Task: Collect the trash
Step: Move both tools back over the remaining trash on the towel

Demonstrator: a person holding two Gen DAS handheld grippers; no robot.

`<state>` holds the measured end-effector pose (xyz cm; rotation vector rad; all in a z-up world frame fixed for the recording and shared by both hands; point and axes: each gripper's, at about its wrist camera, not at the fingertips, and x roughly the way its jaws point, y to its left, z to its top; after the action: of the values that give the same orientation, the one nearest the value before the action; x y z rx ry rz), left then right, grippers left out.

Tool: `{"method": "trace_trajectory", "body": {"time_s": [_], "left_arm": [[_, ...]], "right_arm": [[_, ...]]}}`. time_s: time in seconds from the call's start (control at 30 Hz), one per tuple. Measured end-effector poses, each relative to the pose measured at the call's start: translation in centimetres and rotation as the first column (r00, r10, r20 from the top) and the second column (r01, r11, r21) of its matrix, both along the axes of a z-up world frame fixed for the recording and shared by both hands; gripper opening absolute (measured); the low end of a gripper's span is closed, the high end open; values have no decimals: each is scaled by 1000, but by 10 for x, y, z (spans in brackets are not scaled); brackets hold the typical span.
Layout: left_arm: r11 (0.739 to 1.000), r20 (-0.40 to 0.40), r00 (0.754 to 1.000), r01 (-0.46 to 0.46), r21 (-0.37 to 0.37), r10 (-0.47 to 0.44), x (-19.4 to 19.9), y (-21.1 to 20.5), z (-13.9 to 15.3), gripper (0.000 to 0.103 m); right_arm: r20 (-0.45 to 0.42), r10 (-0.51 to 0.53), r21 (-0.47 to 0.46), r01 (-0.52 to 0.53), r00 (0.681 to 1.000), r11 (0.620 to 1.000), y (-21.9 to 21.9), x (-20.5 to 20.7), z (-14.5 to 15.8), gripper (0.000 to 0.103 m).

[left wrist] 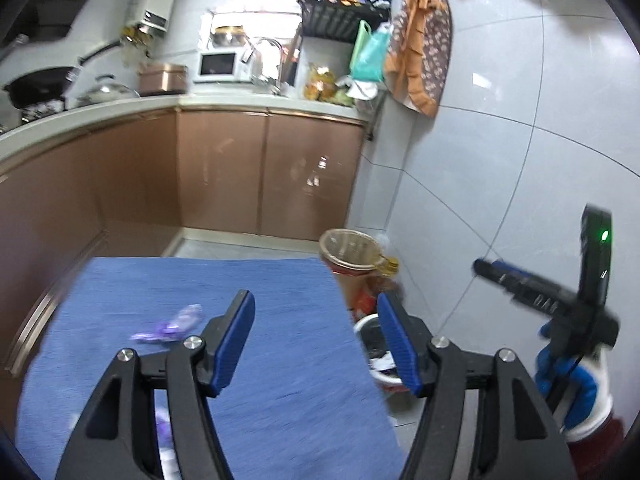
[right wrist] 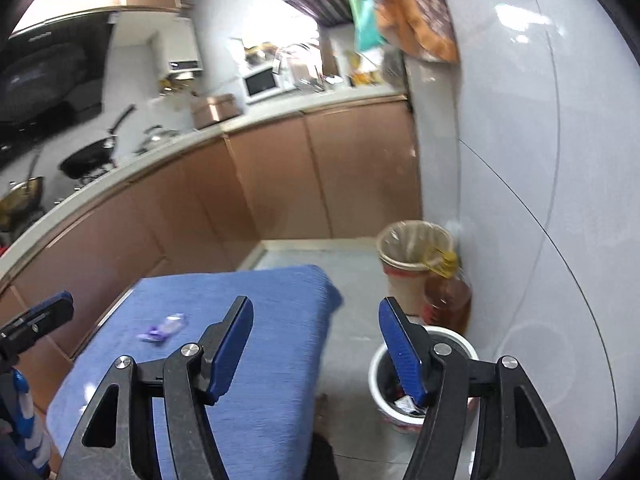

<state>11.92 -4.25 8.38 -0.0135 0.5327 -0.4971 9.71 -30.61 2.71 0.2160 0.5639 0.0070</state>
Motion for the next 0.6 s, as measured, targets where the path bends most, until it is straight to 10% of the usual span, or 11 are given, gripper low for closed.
{"method": "trace_trajectory", "body": {"time_s": [0.33,0.6], "left_arm": [[990,55,989,-141,16,140,-42,121,-1,62],[976,-27,978,-207,62,209,-32,158,-67,62]], "right_arm": [[71,156,22,-158,985,987,63,-18,37,63],[25,241,11,-242,970,970,104,2,26,63]]}}
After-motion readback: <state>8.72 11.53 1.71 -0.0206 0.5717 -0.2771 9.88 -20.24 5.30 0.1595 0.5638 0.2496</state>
